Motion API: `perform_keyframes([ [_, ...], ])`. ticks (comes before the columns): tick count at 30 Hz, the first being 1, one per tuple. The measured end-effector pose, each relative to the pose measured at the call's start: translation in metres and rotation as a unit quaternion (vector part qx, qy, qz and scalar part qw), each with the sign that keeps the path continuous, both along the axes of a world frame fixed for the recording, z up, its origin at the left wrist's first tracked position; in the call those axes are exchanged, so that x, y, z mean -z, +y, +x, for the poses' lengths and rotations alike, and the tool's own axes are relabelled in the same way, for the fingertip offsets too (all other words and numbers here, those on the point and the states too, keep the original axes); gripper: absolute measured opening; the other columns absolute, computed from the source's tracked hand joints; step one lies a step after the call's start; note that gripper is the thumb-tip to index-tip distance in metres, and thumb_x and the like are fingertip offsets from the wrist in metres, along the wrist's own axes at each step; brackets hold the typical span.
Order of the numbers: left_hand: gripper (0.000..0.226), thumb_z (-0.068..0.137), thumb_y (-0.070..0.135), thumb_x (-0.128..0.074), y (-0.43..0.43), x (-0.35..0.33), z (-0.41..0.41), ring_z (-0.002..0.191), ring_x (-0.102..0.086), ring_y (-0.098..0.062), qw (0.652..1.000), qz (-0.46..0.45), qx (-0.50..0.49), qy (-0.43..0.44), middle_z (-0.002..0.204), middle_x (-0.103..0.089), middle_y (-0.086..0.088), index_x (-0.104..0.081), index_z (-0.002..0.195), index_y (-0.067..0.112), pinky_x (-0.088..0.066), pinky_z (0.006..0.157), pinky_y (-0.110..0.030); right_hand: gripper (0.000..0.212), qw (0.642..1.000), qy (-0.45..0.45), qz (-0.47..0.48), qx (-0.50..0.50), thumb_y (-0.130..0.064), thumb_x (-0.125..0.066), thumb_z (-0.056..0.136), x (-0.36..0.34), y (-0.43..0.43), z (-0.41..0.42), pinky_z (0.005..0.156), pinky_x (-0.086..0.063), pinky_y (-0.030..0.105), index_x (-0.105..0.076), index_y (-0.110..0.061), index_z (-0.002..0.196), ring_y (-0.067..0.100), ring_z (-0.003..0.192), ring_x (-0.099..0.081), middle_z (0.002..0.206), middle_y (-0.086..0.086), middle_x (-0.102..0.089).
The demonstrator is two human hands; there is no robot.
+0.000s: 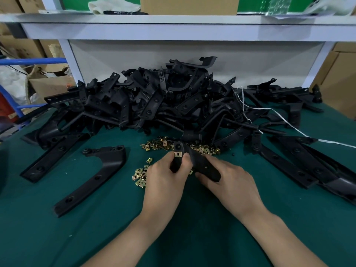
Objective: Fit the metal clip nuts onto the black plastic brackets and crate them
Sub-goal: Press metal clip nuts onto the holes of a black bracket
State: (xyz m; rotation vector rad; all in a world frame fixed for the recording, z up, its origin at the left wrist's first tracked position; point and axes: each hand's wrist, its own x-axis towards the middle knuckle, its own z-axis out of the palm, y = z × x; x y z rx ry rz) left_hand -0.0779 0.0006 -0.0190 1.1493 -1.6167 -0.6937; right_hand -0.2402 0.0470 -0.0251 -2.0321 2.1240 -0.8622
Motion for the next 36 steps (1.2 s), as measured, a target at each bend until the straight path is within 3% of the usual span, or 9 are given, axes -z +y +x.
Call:
perform_keyframes([
  [2,0.046,0.092,0.043,-0.058,-0.001,0.0,0.001,0.048,-0.031,-0.014,1.0,-0.011,0.002,-0.006,0.053,-0.043,-0.01,-0.041,0.06,0.014,-0.026,0.046,-0.023,0.044,1.0,0.0,-0.002,-0.004,-0.063,-0.055,0.087,0.001,0.0,-0.001,0.062,-0.045,0.031,-0.045,-0.053,0.128,0.009,0.086,-0.061,0.094,-0.018,-0.065],
  [5,0.041,0.093,0.044,-0.055,-0.001,0.001,0.001,0.05,-0.034,-0.017,1.0,-0.017,0.009,-0.016,0.053,-0.043,-0.005,-0.047,0.066,0.015,-0.027,0.047,-0.022,0.042,1.0,-0.006,-0.007,-0.006,-0.062,-0.056,0.087,0.002,-0.001,-0.002,0.06,-0.041,0.027,-0.045,-0.054,0.127,0.008,0.084,-0.06,0.092,-0.019,-0.064],
  [8,0.036,0.094,0.045,-0.055,0.003,-0.001,0.001,0.049,-0.039,-0.011,0.999,-0.029,-0.004,-0.037,0.052,-0.046,0.011,-0.045,0.066,0.026,-0.029,0.048,-0.019,0.041,1.0,-0.017,-0.013,-0.004,-0.061,-0.059,0.086,0.002,-0.001,-0.002,0.058,-0.038,0.018,-0.045,-0.056,0.124,0.006,0.083,-0.057,0.089,-0.022,-0.063],
  [11,0.034,0.093,0.054,-0.048,0.011,-0.005,0.001,0.049,-0.044,-0.006,0.998,-0.038,-0.002,-0.058,0.054,-0.051,0.019,-0.039,0.068,0.033,-0.028,0.048,-0.019,0.044,0.999,-0.036,-0.011,-0.014,-0.061,-0.058,0.086,0.002,-0.001,-0.003,0.062,-0.047,0.025,-0.044,-0.055,0.127,0.004,0.084,-0.059,0.09,-0.025,-0.065],
  [13,0.03,0.091,0.058,-0.042,0.015,-0.007,0.001,0.05,-0.046,-0.006,0.997,-0.037,0.012,-0.068,0.057,-0.054,0.02,-0.041,0.073,0.035,-0.026,0.049,-0.021,0.047,0.999,-0.044,-0.006,-0.022,-0.065,-0.054,0.085,0.002,-0.001,-0.004,0.067,-0.051,0.031,-0.041,-0.054,0.129,0.004,0.086,-0.062,0.093,-0.024,-0.067],
  [17,0.026,0.089,0.059,-0.037,0.021,-0.009,0.0,0.062,-0.058,-0.009,0.995,-0.032,0.055,-0.076,0.07,-0.066,0.015,-0.049,0.096,0.037,-0.048,0.061,-0.035,0.056,0.998,-0.051,-0.008,-0.03,-0.077,-0.039,0.078,0.001,0.0,-0.004,0.07,-0.052,0.033,-0.039,-0.054,0.129,0.005,0.088,-0.063,0.096,-0.023,-0.069],
  [22,0.026,0.09,0.055,-0.036,0.022,-0.01,0.0,0.055,-0.053,-0.008,0.993,-0.05,0.068,-0.084,0.067,-0.065,0.016,-0.047,0.105,0.037,-0.05,0.061,-0.04,0.055,0.998,-0.057,-0.013,-0.029,-0.076,-0.043,0.079,-0.001,0.001,-0.003,0.068,-0.053,0.035,-0.041,-0.052,0.129,0.007,0.086,-0.064,0.095,-0.022,-0.07],
  [26,0.029,0.091,0.054,-0.036,0.022,-0.01,0.0,0.054,-0.051,-0.005,0.991,-0.067,0.059,-0.095,0.066,-0.059,0.024,-0.048,0.107,0.034,-0.039,0.056,-0.03,0.055,0.998,-0.056,-0.013,-0.029,-0.076,-0.042,0.079,-0.002,0.002,-0.003,0.067,-0.053,0.037,-0.043,-0.052,0.129,0.007,0.083,-0.064,0.093,-0.022,-0.069],
  [36,0.034,0.092,0.053,-0.037,0.02,-0.008,0.0,0.056,-0.052,-0.003,0.991,-0.07,0.038,-0.107,0.057,-0.052,0.017,-0.051,0.111,0.028,-0.038,0.056,-0.026,0.051,0.998,-0.054,-0.006,-0.02,-0.07,-0.049,0.082,-0.001,0.001,-0.003,0.067,-0.052,0.033,-0.045,-0.052,0.129,0.006,0.083,-0.063,0.091,-0.022,-0.068],
])
